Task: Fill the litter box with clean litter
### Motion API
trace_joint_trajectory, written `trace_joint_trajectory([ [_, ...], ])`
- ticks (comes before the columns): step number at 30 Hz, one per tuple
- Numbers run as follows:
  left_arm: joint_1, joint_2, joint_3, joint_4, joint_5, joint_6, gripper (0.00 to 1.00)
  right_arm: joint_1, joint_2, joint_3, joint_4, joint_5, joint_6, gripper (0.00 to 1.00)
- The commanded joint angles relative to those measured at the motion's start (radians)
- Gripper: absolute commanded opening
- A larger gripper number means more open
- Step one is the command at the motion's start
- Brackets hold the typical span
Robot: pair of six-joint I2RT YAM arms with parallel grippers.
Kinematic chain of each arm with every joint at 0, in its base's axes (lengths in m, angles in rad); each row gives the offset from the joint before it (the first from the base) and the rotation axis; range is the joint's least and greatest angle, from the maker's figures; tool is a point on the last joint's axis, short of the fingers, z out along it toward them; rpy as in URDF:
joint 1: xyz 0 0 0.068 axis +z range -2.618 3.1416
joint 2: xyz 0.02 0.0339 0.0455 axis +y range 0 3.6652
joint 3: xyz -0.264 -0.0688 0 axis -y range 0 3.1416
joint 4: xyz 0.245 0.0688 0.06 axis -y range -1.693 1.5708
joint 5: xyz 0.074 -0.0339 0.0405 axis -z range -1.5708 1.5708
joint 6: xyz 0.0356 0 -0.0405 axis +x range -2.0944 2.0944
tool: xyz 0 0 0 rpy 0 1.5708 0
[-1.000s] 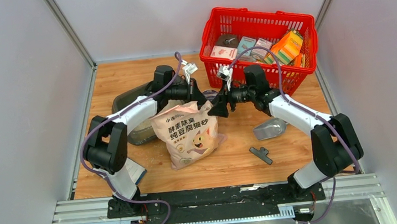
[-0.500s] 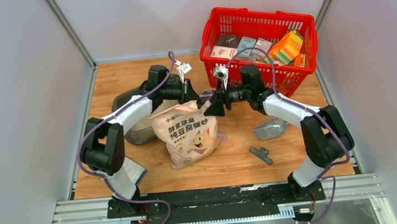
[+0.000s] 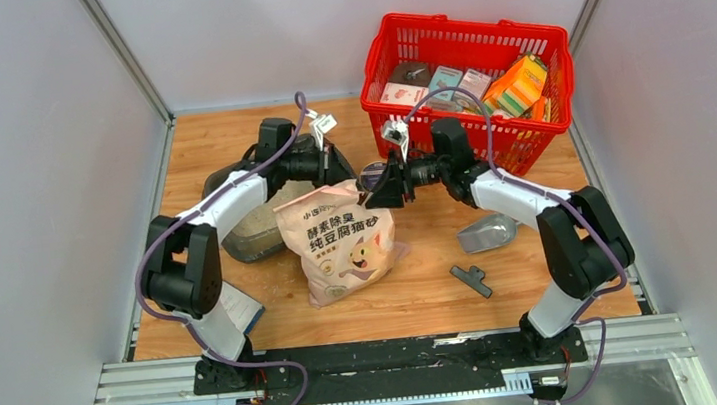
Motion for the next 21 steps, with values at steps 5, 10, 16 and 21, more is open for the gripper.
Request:
trace_joint_trajectory([
  [5, 0.098, -0.067, 0.075, -0.138, -0.017, 0.136, 0.0, 0.019, 0.01, 0.034, 0.057, -0.084, 0.012, 0.48],
  [10, 0.134, -0.099, 0.081, -0.229, -0.015, 0.205, 0.0, 0.019, 0.014, 0.037, 0.028, -0.08, -0.03, 0.54],
  [16, 0.165, -0.122, 0.089, -0.309, -0.001, 0.252, 0.0, 0.019, 0.017, 0.041, -0.02, -0.098, -0.06, 0.55],
  [21, 0.179, -0.149, 0.089, -0.333, -0.001, 0.263, 0.0, 0.019, 0.01, 0.029, -0.047, -0.093, -0.093, 0.54],
])
